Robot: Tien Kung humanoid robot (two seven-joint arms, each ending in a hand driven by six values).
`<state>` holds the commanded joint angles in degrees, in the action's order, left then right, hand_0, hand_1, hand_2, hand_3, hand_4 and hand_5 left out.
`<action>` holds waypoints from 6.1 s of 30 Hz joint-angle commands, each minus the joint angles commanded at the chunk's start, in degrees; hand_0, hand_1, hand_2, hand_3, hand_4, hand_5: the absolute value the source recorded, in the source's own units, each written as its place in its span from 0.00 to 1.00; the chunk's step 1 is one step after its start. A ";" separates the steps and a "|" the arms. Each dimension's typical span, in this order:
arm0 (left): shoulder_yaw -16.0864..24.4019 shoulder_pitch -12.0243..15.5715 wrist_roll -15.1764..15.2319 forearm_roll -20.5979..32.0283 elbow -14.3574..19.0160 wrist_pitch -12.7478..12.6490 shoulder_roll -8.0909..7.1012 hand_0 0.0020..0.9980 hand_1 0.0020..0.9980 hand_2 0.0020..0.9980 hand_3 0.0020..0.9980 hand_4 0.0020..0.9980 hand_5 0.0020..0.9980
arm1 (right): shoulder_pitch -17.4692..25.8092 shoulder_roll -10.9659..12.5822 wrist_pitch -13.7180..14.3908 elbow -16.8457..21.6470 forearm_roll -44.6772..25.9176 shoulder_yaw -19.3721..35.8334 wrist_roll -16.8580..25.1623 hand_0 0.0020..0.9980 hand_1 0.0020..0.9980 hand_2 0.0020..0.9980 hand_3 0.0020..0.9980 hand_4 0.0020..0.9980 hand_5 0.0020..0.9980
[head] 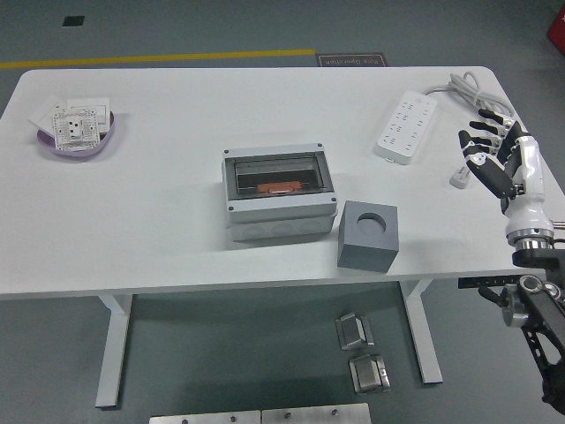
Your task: Pick up the cylinder from the cube,place it in the box,flap close box
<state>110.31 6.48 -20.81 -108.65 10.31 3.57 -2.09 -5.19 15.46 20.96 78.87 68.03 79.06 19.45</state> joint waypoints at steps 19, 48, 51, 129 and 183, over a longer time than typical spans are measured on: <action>-3.39 -0.25 -0.10 4.55 0.00 -0.18 -0.29 0.74 0.76 0.76 0.88 0.54 0.15 | 1.27 -1.68 0.11 1.58 -1.02 2.50 0.97 0.73 0.72 0.75 0.79 0.98 0.53; -4.37 0.03 -0.45 7.20 0.00 -0.21 -0.38 0.75 0.77 0.76 0.88 0.55 0.14 | 2.12 -1.76 0.09 2.26 -4.96 4.99 2.30 0.72 0.71 0.74 0.75 0.93 0.60; -4.60 -0.07 -0.51 7.38 0.00 -0.18 -0.36 0.75 0.77 0.77 0.88 0.56 0.14 | 2.14 -1.76 0.22 2.20 -4.69 5.10 1.97 0.72 0.70 0.74 0.73 0.93 0.60; -5.63 -0.50 -1.20 8.95 0.00 -0.11 -1.86 0.75 0.77 0.77 0.89 0.59 0.14 | 0.51 -2.11 1.79 2.50 -1.23 2.68 0.28 0.70 0.68 0.71 0.70 0.91 0.57; -6.22 -1.27 -1.15 9.76 0.00 0.09 -1.02 0.75 0.77 0.77 0.89 0.59 0.15 | 1.80 -2.43 4.00 4.27 1.62 6.55 0.85 0.69 0.67 0.68 0.68 0.88 0.54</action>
<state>104.09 5.22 -21.96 -98.89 10.31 3.67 -3.10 -3.39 13.03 24.97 83.13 69.65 85.60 20.30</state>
